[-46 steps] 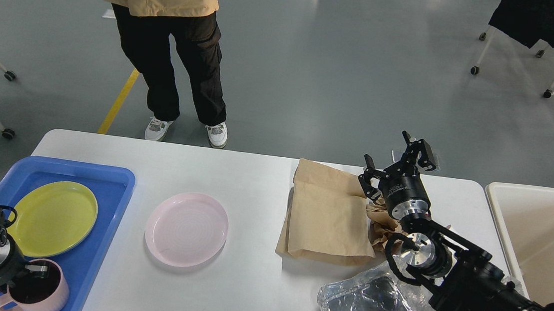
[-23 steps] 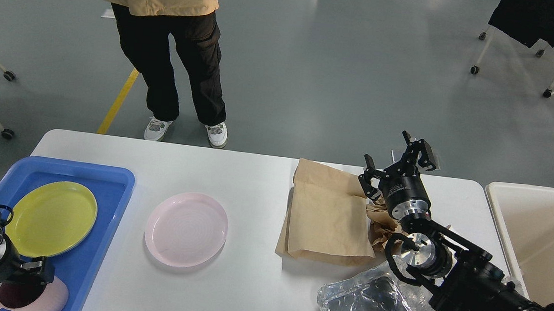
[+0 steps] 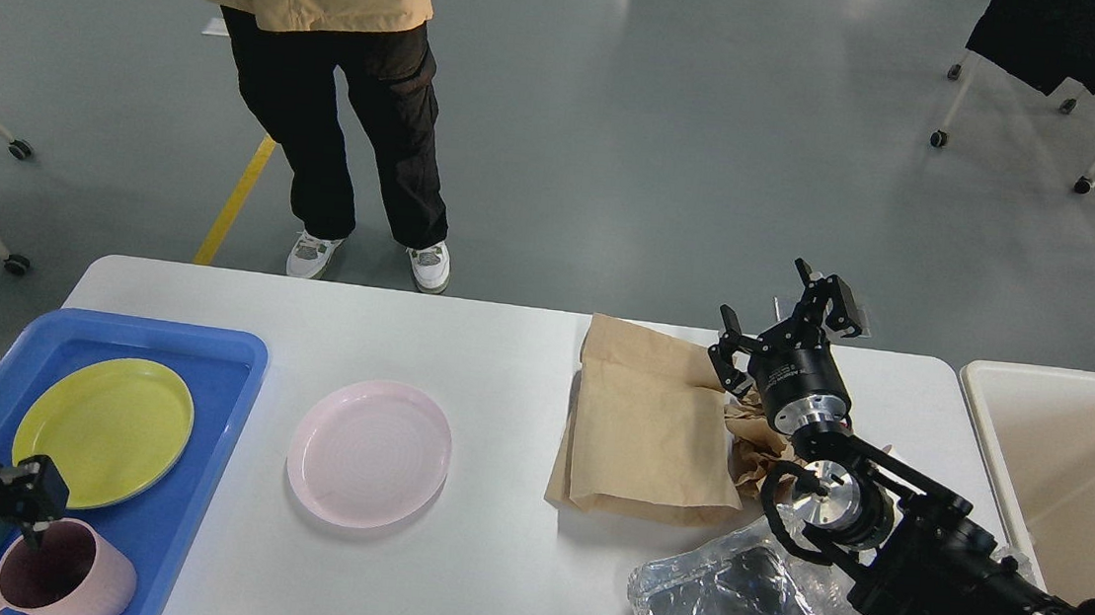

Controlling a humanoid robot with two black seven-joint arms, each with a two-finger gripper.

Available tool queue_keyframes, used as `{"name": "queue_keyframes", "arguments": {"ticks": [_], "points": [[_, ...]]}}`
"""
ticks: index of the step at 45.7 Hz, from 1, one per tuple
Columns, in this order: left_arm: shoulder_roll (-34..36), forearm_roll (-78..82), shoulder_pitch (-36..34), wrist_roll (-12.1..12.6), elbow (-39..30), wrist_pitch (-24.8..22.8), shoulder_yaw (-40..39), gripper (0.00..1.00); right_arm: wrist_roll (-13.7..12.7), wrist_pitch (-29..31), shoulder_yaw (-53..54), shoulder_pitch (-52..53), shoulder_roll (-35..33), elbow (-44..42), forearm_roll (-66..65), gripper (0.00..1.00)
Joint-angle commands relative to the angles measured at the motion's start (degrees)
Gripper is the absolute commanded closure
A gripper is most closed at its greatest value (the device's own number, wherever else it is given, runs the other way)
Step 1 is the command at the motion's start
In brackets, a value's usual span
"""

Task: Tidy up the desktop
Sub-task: 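Raise the left gripper and move it over the yellow plate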

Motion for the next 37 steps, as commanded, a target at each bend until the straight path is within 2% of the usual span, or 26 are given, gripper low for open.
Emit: {"name": "queue_keyframes", "arguments": {"ticks": [1,7,14,21,28,37], "points": [[1.07,0.01,-7.87,-0.46,2.60,-10.75,-0.21,0.03,0.01,0.00,0.00,-0.08,0.00,0.00,0.00,0.00],[0.46,-0.96,-15.87,-0.55,3.84,-12.43,-0.21,0.04,0.01,0.09,0.00,-0.08,0.00,0.00,0.00,0.00],[-2.88,-5.17,-17.12,-0.37,4.01,-11.11,-0.29,0.04,0.01,0.09,0.00,-0.08,0.00,0.00,0.00,0.00],[-6.92,-12.64,-13.17,-0.28,3.75,-5.76,-0.38,0.04,-0.07,0.00,0.00,-0.08,0.00,0.00,0.00,0.00],[-9.21,-23.01,-9.65,-0.02,2.87,2.24,-1.00,0.05,0.01,0.00,0.00,0.00,0.00,0.00,0.00,0.00],[-10.79,-30.75,-5.87,-0.02,0.77,10.24,-2.76,0.06,0.01,0.00,0.00,-0.08,0.00,0.00,0.00,0.00]]}}
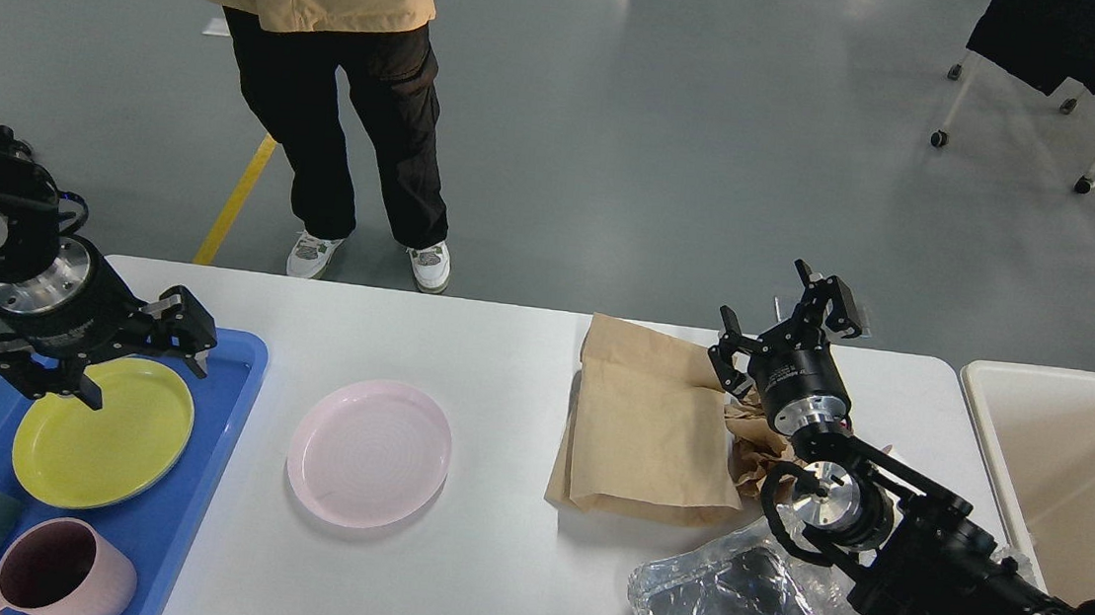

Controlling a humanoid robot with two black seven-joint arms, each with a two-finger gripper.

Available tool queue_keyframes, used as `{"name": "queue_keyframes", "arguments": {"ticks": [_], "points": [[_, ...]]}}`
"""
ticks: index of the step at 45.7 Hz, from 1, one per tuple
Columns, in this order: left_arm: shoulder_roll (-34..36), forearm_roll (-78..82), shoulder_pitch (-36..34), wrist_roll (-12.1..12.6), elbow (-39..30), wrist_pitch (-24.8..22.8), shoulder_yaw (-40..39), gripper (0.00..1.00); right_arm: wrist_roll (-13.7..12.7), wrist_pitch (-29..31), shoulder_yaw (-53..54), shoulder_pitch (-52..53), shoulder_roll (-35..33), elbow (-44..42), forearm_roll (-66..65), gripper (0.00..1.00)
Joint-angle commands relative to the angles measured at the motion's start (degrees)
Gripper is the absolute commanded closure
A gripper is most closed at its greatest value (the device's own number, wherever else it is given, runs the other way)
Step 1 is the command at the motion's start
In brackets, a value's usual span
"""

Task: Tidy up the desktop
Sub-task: 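Raise the left gripper and move it over the yellow plate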

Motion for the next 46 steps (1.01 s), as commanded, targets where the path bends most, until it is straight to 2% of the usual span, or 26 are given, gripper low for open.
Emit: {"name": "queue_keyframes", "arguments": {"ticks": [1,10,21,28,34,46], "points": [[-0.72,-4.72,2.05,0.02,-1.84,6.04,-0.68,0.06,0.01,-0.04,0.00,0.00,0.00,0.00,0.00,0.00],[-1.16,-7.89,2.84,0.02,-7.73,16.68,-1.90,0.06,-0.08,-0.04,0.00,0.09,0.00,0.00,0.00,0.00],[-1.95,-7.89,3.19,0.02,-12.66,20.81,-2.26,0.07,0.01,-0.04,0.00,0.08,0.00,-0.09,0.00,0.00],[-2.92,-7.98,5.65,0.02,-13.36,25.56,-3.14,0.07,-0.08,-0.04,0.00,0.09,0.00,0.00,0.00,0.00],[-2.83,-7.80,5.83,-0.07,-13.71,24.95,-3.40,0.06,0.01,-0.04,0.00,0.09,0.00,0.00,0.00,0.00],[-1.78,-7.28,5.13,0.28,-12.83,20.02,-2.96,0.03,0.01,-0.04,0.00,0.09,0.00,-0.09,0.00,0.00]]}}
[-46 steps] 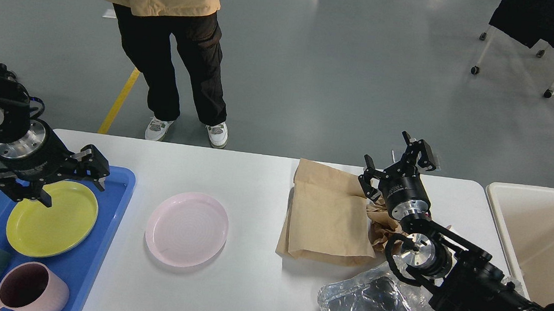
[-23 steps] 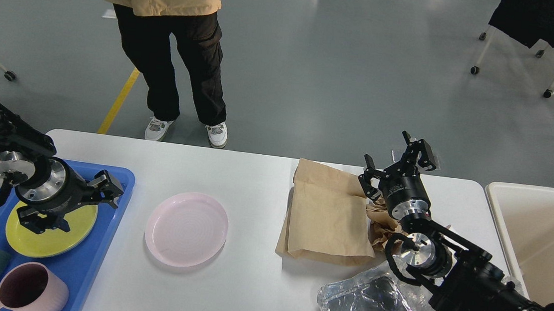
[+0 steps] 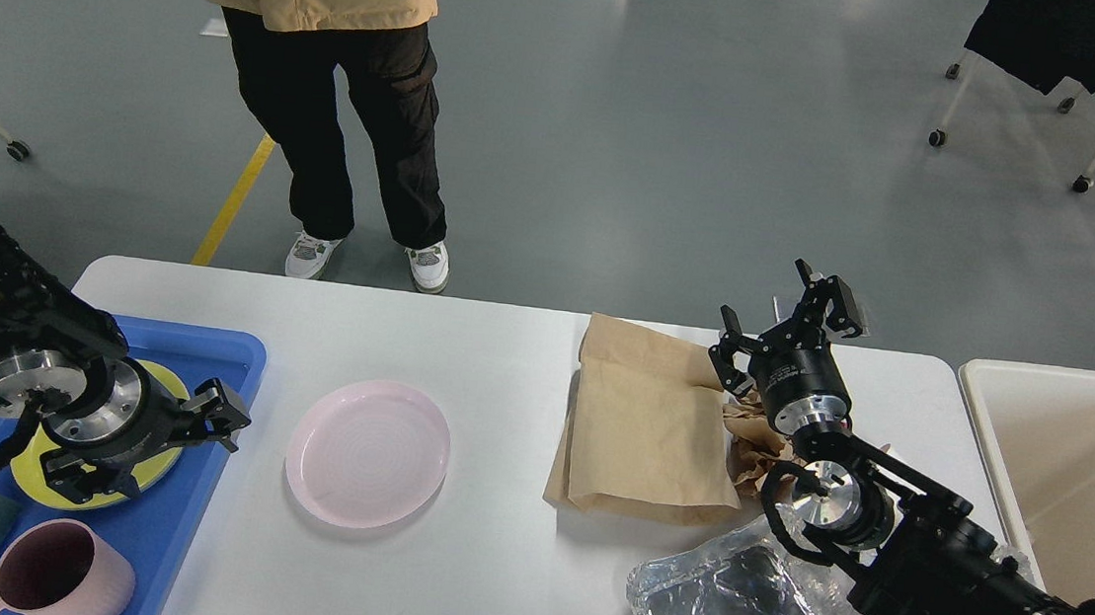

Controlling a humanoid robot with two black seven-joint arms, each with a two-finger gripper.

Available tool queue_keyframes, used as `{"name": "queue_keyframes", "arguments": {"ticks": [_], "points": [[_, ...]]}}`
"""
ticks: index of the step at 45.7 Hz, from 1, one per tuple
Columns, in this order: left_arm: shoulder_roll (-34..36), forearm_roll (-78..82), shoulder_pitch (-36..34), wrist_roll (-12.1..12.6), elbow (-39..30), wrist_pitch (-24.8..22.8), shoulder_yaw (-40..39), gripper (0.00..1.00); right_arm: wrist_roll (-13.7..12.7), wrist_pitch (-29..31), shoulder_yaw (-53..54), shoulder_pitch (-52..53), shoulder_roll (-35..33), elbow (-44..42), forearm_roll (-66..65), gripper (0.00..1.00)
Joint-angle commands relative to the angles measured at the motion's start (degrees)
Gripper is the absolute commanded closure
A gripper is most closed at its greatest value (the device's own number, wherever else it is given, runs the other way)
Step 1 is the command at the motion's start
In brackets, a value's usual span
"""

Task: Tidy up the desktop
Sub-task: 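Raise the left gripper and move it over the yellow plate, then move the left gripper to the pink plate rim and grasp it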

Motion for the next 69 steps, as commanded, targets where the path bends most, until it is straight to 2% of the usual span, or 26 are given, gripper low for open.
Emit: {"name": "queue_keyframes", "arguments": {"ticks": [1,14,24,32,69], "points": [[0.22,0.17,-0.34,0.23,0.58,-1.33,0.02,0.03,0.02,0.00,0.00,0.03,0.00,0.00,0.00,0.00],[0.30,0.44,-1.31,0.15,7.09,-1.42,-1.92,0.03,0.02,0.00,0.00,0.03,0.00,0.09,0.00,0.00],[-0.31,1.05,-0.52,0.23,6.91,-2.91,-2.27,0.03,0.02,0.00,0.00,0.03,0.00,0.00,0.00,0.00],[-0.93,1.05,-0.08,0.15,6.91,-6.34,-4.47,0.03,0.02,0.00,0.00,0.03,0.00,0.09,0.00,0.00],[-1.10,1.14,0.36,0.15,7.26,-6.25,-4.47,0.03,0.02,0.00,0.00,0.03,0.00,0.09,0.00,0.00]]}}
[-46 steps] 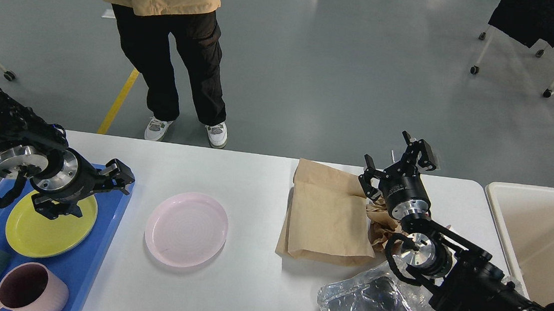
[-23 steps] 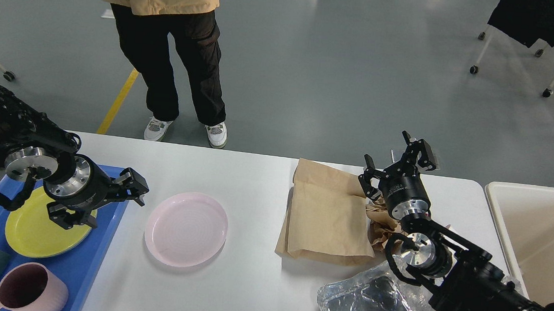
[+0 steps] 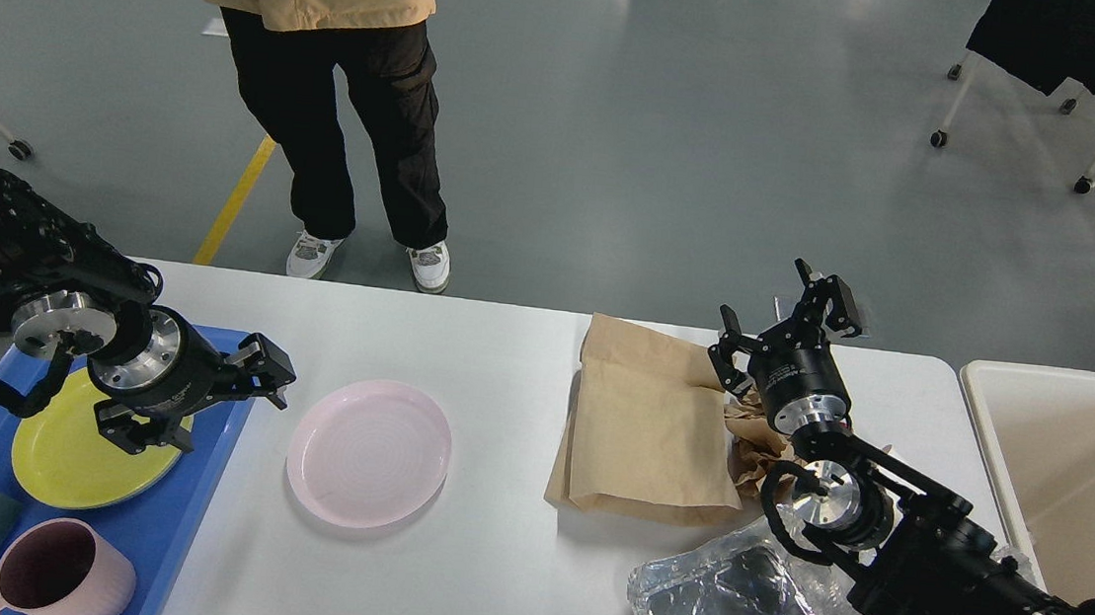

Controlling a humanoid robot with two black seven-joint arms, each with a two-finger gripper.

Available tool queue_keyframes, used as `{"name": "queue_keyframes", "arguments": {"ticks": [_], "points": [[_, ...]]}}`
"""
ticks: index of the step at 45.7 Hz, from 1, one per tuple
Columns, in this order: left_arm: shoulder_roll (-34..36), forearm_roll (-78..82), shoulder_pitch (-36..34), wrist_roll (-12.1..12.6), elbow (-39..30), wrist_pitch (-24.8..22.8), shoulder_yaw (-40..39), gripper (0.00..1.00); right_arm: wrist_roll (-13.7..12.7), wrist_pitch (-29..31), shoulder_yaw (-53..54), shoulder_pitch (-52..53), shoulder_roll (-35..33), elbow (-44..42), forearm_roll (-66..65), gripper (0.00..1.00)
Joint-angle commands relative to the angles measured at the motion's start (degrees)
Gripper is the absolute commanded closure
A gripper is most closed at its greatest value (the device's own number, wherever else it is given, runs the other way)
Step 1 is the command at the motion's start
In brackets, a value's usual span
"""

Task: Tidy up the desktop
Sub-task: 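Move the left gripper to the pink plate rim and grasp it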

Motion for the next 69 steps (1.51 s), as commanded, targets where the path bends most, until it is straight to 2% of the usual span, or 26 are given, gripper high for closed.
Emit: {"name": "queue_keyframes", "arguments": {"ticks": [1,15,21,28,40,47,51,60,69], "points": [[-0.11,-0.05,0.39,0.00,0.00,0.00,-0.07,0.03,0.01,-0.02,0.00,0.00,0.00,-0.01,0.00,0.00],[-0.11,0.48,2.68,0.00,0.00,-0.26,-0.51,0.03,0.01,-0.02,0.00,0.00,0.00,-0.10,0.00,0.00],[-1.16,1.09,4.34,0.00,-0.09,-3.77,-3.14,0.03,-0.08,-0.02,0.00,0.00,0.00,-0.09,0.00,0.00],[-2.57,1.18,6.10,0.09,0.00,-4.30,-4.73,0.03,0.01,0.07,0.00,0.00,0.00,-0.01,0.00,0.00],[-4.42,1.27,8.74,0.09,0.00,-4.48,-7.01,0.03,-0.08,0.07,0.00,0.00,0.00,-0.01,0.00,0.00],[-4.77,1.27,9.00,-0.79,0.00,-3.25,-7.01,0.04,0.01,-0.02,0.00,0.00,0.00,-0.01,0.00,0.00],[-4.95,1.27,9.97,-0.88,0.00,0.95,-7.01,0.04,0.01,-0.02,0.00,0.00,0.00,-0.01,0.00,0.00],[-5.39,1.09,13.66,-0.61,-0.09,16.16,-8.42,0.04,0.01,-0.02,0.00,0.00,0.00,-0.01,0.00,0.00],[-5.39,0.48,19.11,-0.70,0.09,26.97,-11.84,0.04,0.01,-0.02,0.00,0.00,0.00,-0.01,0.00,0.00]]}}
